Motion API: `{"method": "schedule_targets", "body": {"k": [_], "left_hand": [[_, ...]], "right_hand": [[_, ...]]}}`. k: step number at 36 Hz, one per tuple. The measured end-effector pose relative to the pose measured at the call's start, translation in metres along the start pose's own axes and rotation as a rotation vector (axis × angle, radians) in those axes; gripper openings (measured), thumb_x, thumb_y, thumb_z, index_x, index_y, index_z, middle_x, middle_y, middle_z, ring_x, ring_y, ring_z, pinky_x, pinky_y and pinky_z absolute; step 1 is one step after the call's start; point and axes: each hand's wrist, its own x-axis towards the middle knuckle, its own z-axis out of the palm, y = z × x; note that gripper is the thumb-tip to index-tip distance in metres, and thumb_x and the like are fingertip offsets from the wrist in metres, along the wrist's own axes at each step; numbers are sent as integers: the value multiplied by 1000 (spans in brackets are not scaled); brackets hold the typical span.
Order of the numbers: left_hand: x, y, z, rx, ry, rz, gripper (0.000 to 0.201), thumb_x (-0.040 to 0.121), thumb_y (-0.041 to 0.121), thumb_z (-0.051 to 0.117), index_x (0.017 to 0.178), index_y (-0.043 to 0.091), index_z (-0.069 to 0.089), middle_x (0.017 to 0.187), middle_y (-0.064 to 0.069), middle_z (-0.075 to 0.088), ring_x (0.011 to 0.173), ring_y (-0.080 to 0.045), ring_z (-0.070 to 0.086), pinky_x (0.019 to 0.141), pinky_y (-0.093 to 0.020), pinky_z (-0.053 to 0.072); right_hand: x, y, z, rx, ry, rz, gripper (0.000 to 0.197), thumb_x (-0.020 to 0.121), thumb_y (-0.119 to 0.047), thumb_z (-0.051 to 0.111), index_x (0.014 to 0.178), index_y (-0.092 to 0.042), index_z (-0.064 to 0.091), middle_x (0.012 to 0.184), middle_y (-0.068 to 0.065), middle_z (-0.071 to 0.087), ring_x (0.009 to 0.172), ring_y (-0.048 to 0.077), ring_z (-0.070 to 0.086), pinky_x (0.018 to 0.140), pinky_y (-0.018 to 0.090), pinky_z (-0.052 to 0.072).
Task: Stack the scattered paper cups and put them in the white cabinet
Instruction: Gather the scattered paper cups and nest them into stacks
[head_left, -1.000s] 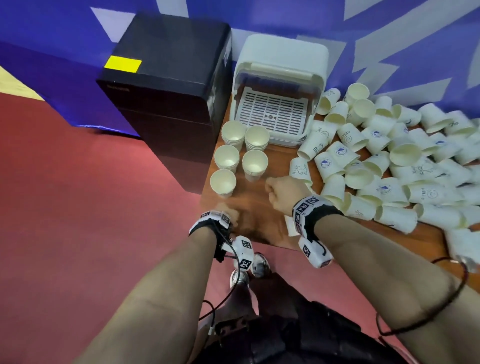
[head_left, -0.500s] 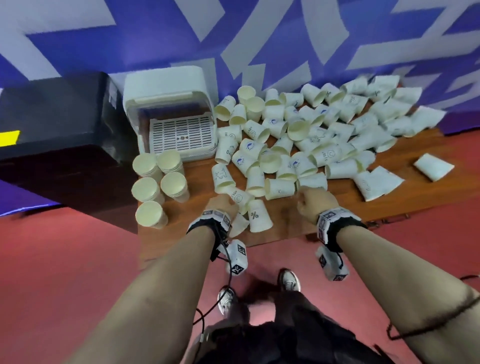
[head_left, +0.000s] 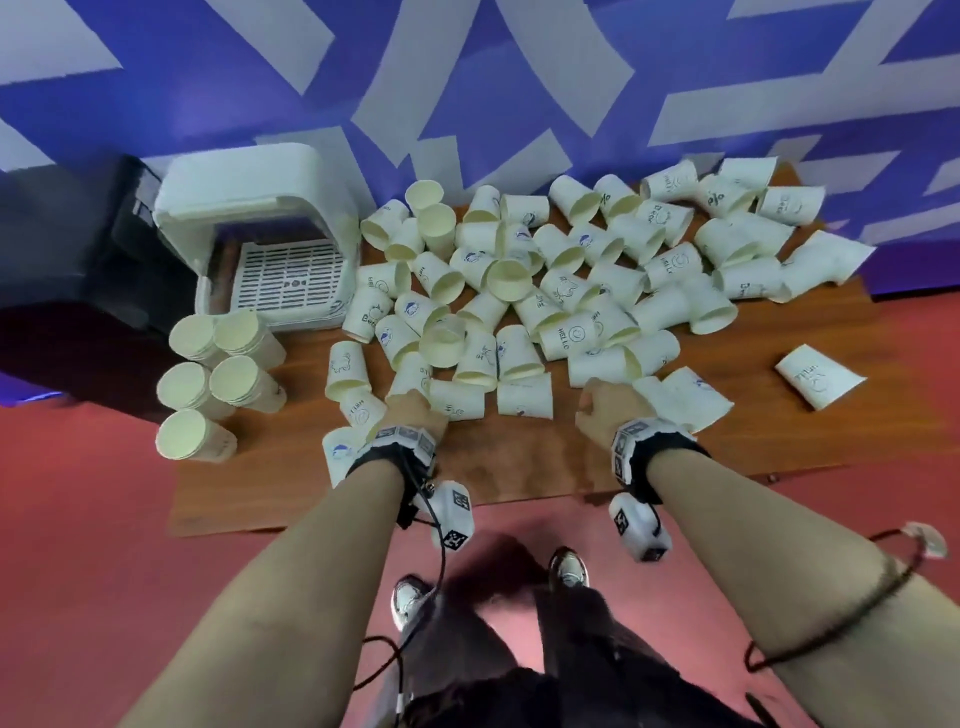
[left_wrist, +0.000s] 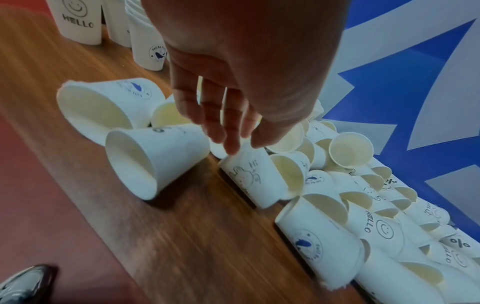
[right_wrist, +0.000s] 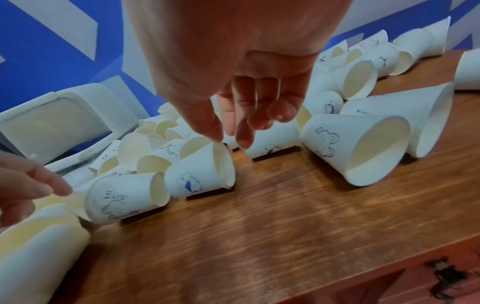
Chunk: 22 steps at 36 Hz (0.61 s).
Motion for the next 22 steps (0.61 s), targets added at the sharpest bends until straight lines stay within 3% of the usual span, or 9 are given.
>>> {"method": "schedule_targets", "body": {"k": [2,5,9,12,14,16,19,22], "left_hand": [[-2,8,8,2,34,-38,34,93,30,53,121,11,50,120,-13,59,97,-28,59,86,-37,49],[-6,13,16,-7,33,-99,34,97,31,51,121,10,40,107,-12,57,85,-25,50,71,-33,38],[-12,21,21,-24,88,-152,27,97,23,50,118,12,36,90,-10,47,77,-23,43,68,-33,33],[-7,22,27,-45,106,-131,36,96,21,50,126,7,35,80,-9,52,66,-22,44,63,-35,34],[3,19,33,-78,112,-129,36,94,20,51,124,6,36,69,-7,47,59,-21,44,57,-34,32],[8,18,34,-97,97,-129,35,94,21,52,122,7,37,74,-9,54,67,-26,53,60,-35,35],[12,15,31,-96,59,-129,32,98,19,46,126,6,41,101,-17,65,78,-28,52,68,-34,34],[18,11,30,-102,39,-116,26,97,23,46,120,10,50,98,-13,63,73,-25,48,67,-33,33]], "right_hand": [[5,11,-1,26,-17,-1,24,93,-23,53,111,-8,60,106,9,66,95,24,60,69,25,40],[14,14,-1,92,-38,-14,23,92,-24,55,106,-8,61,105,10,66,93,24,59,72,27,43],[24,5,6,161,-71,-20,26,93,-31,56,103,-8,62,100,6,66,90,22,60,69,26,40],[31,-6,18,285,-60,17,30,90,-33,61,103,-6,63,98,9,68,88,24,63,76,31,50],[34,-13,24,318,-93,48,28,87,-29,64,104,-7,62,95,10,70,86,25,66,76,32,52],[38,-20,29,342,-124,65,27,88,-30,63,105,-9,61,94,11,71,87,26,68,78,33,54],[43,-27,33,269,-160,105,30,92,-30,59,113,-8,61,107,14,68,99,30,65,85,34,51],[47,-28,36,238,-159,118,30,92,-30,59,113,-8,61,114,16,64,105,33,61,84,34,46]]}}
